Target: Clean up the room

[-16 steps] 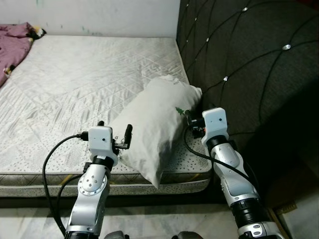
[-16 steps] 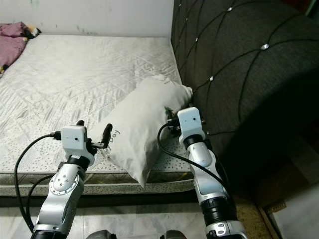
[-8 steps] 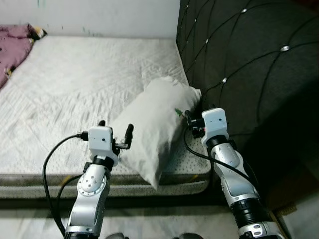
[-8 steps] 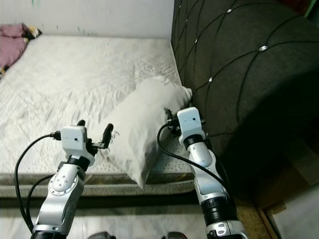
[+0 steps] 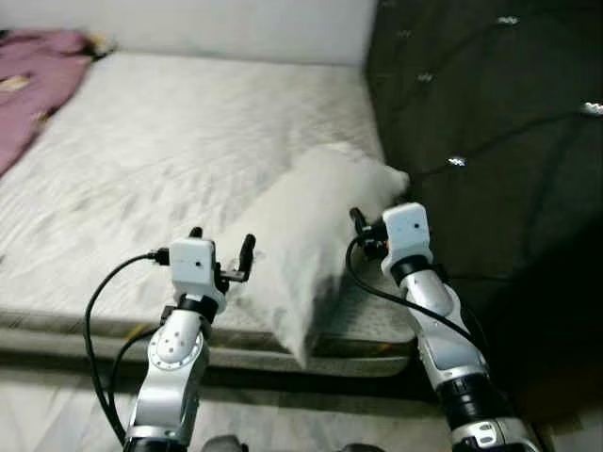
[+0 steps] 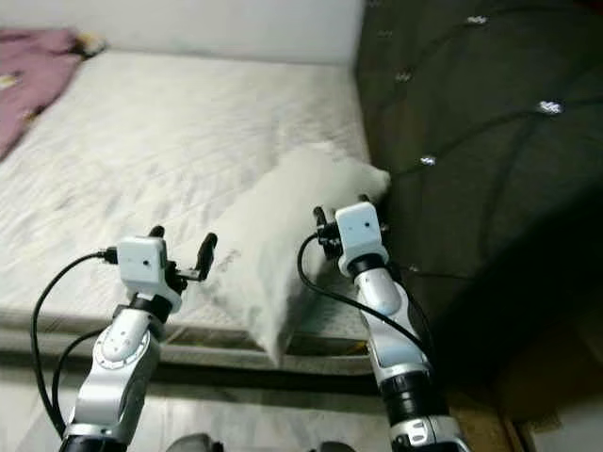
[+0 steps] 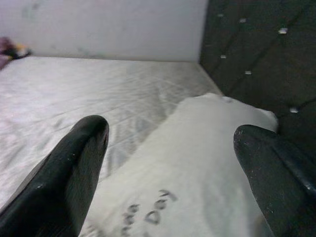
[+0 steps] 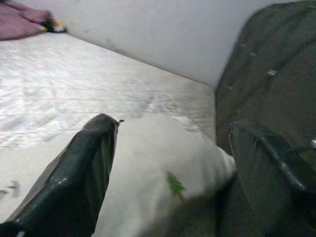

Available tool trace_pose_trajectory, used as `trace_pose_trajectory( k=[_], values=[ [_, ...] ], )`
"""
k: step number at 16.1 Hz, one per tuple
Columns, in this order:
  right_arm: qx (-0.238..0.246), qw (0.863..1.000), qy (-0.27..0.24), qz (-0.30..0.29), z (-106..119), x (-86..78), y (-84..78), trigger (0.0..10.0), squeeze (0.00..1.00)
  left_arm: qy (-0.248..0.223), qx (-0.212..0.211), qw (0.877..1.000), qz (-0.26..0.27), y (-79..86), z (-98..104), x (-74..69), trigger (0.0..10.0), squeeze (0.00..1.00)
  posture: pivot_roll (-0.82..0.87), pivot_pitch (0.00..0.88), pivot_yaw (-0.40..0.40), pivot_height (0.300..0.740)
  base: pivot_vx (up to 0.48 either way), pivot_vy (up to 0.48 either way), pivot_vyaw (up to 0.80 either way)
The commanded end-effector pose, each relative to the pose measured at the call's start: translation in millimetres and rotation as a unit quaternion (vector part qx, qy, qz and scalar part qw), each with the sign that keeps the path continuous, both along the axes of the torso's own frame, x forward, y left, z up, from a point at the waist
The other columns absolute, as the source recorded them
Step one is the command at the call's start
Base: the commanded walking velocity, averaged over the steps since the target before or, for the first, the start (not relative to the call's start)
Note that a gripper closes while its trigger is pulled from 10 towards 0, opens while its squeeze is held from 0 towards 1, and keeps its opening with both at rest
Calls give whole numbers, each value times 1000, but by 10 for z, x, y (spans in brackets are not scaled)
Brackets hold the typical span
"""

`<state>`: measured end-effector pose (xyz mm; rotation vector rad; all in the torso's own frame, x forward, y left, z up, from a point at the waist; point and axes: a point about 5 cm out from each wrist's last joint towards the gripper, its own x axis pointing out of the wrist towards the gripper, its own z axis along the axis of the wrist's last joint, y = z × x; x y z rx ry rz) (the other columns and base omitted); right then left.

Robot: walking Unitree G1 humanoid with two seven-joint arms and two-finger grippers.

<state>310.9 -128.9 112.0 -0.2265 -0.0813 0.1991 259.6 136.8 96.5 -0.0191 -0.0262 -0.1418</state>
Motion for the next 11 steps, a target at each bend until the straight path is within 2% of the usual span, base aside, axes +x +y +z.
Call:
trace_pose_trajectory(
  k=[1, 7, 10, 11],
  values=[
    [-3, 1000, -1, 1, 11, 7, 0, 10000, 0, -1, 1, 1000, -3, -1, 7, -9, 10000, 0, -72, 0, 0, 740, 382, 0, 0],
    [-3, 1000, -2, 0, 13, 9, -5, 10000, 0, -2, -2, 1000, -7, -6, 14, -9, 10000, 0, -74, 0, 2, 740, 442, 0, 0],
    [-4, 1000, -2, -1, 11, 13, -16, 10000, 0, 3, 1, 1000, -3, -1, 2, -6, 10000, 0, -73, 0, 1, 740, 291, 0, 0],
    [-5, 1000, -1, -2, 4, 10, -24, 10000, 0, 8, 7, 1000, -3, -2, -7, -6, 10000, 0, -73, 0, 2, 740, 0, 0, 0]
  ],
)
